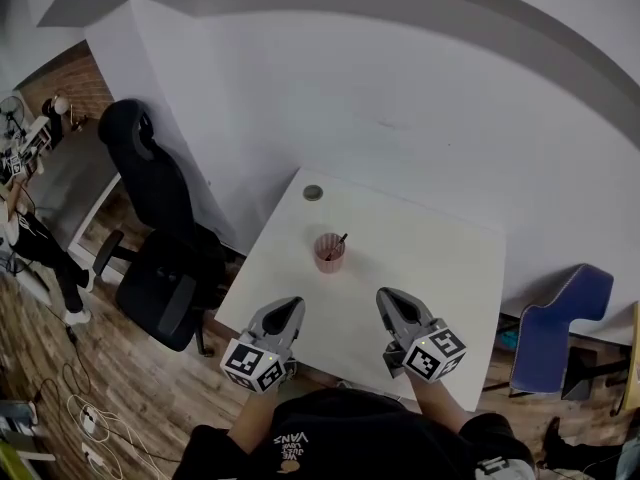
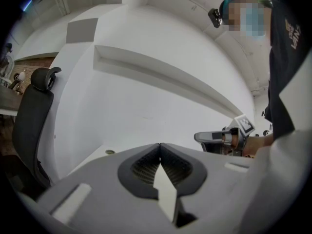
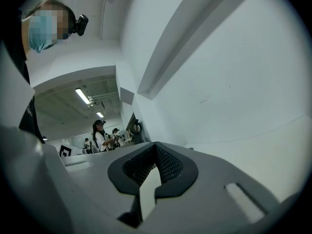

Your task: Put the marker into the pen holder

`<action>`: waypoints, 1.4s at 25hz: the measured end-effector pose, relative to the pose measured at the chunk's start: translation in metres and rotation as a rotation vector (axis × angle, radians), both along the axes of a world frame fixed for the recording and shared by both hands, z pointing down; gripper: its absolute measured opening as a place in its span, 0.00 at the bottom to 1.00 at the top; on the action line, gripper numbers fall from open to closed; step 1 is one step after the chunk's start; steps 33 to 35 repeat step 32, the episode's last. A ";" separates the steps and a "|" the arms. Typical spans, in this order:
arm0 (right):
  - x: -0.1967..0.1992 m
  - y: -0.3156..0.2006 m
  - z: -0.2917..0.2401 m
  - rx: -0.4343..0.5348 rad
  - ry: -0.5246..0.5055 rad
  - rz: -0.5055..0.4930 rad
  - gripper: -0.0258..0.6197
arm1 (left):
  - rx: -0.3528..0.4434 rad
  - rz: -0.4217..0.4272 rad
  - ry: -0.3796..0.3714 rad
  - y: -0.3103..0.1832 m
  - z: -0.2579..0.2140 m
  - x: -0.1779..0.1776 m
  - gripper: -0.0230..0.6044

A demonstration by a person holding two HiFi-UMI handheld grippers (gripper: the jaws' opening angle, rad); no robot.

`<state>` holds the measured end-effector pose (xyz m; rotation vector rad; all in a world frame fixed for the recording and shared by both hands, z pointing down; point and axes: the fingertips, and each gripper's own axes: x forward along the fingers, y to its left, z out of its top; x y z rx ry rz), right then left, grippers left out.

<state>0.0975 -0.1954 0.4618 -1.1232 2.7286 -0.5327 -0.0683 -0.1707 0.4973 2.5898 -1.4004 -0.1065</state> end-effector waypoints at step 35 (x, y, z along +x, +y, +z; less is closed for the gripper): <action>0.017 0.009 0.016 0.002 0.060 0.007 0.04 | -0.014 -0.045 -0.001 0.018 0.006 0.012 0.12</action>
